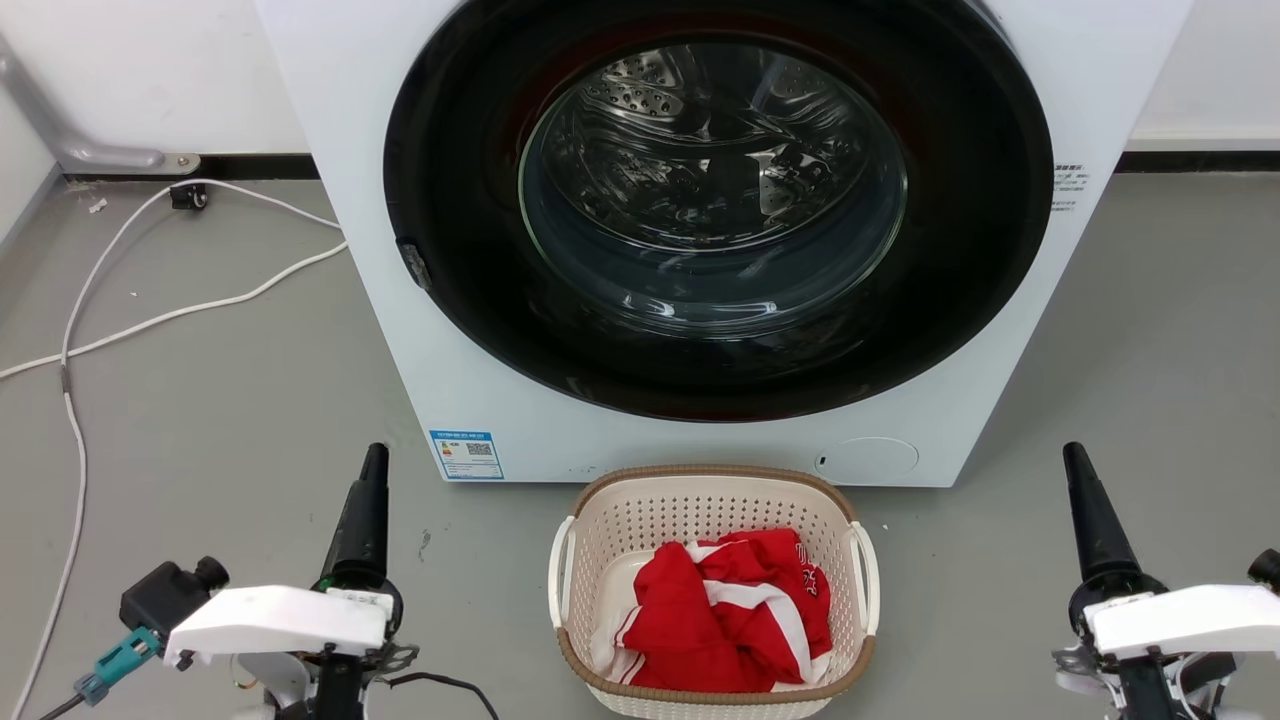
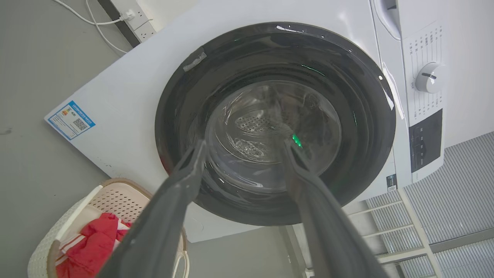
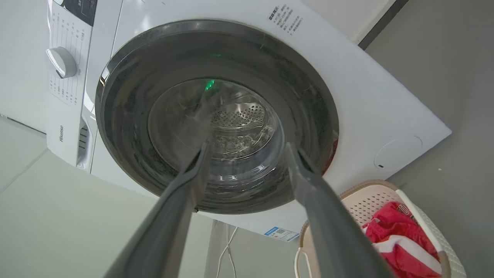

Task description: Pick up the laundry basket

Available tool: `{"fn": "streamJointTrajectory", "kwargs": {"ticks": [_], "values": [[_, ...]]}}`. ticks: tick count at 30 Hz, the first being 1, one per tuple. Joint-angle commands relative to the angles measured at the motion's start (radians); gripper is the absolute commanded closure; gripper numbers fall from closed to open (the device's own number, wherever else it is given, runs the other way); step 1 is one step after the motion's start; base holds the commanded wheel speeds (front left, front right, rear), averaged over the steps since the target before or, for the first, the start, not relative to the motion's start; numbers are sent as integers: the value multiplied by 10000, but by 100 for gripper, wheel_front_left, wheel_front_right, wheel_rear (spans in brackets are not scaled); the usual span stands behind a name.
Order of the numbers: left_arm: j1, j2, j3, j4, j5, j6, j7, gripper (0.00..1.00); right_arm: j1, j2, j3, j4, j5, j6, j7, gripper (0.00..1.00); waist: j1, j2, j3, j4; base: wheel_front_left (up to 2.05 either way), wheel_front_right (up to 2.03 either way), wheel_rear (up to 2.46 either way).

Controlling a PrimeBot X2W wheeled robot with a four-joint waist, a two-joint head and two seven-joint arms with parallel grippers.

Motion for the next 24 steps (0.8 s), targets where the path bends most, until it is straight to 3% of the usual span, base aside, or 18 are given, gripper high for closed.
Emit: {"fn": "streamJointTrajectory", "kwargs": {"ticks": [1, 24], "values": [[-213, 30, -85, -241, 588, 55, -121, 0, -27, -6, 8, -257, -657, 1, -111, 0, 0, 0, -2, -3, 0, 0, 0], [-333, 192, -817, -264, 4920, 388, -899, 0, 248, 21, 201, -738, -4953, 2, -471, 0, 0, 0, -2, -20, 0, 0, 0]]}}
